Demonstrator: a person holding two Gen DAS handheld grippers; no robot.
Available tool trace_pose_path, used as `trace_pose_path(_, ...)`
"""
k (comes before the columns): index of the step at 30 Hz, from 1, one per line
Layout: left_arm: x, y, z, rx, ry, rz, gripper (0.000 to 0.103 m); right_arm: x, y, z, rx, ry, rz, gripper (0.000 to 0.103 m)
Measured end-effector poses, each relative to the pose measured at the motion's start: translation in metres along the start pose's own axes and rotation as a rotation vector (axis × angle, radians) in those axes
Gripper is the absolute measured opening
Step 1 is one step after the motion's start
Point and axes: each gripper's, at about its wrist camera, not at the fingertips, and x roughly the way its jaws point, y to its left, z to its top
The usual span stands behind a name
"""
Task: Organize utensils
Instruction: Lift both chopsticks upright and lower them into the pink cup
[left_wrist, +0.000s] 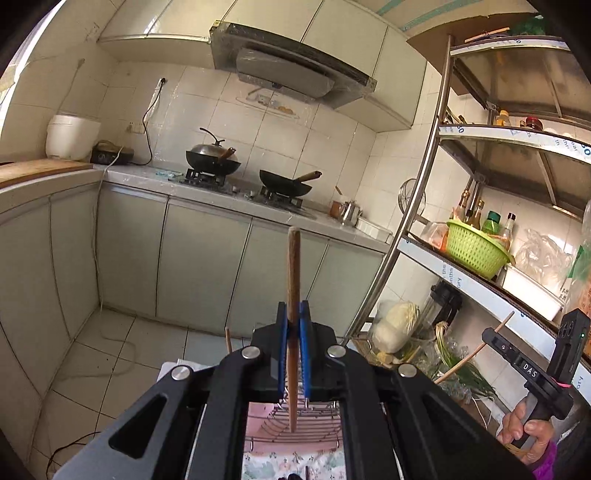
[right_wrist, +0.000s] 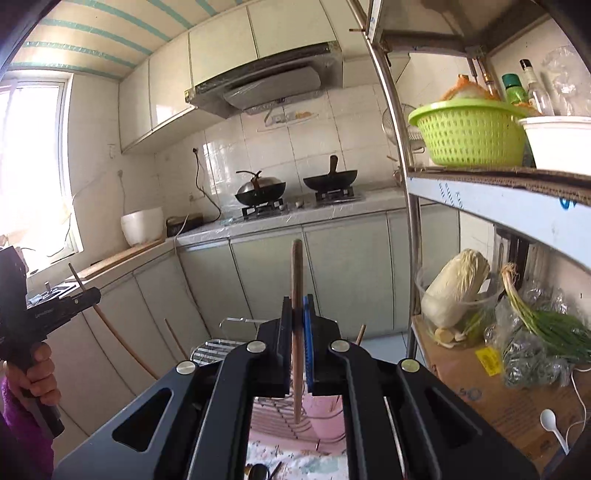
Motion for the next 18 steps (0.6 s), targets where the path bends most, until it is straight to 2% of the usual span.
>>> trace_pose_path(4,0.015,0.000,0.015,0.019,-0.029,0.033,0.005,0.015,-0.007,0.012,0.004,-0.017,-0.039,0.006)
trace_pose_path(8,0.041,0.005,0.012,0.044,-0.019,0.066,0.005,0.041,-0.014,0.004,0.004,0.042,-0.063,0.006)
trace_pose_path(18,0.105,0.043,-0.046,0.020,0.161,0.104,0.005,0.092,-0.029,-0.047,0.049,0.218,-0.068,0.006)
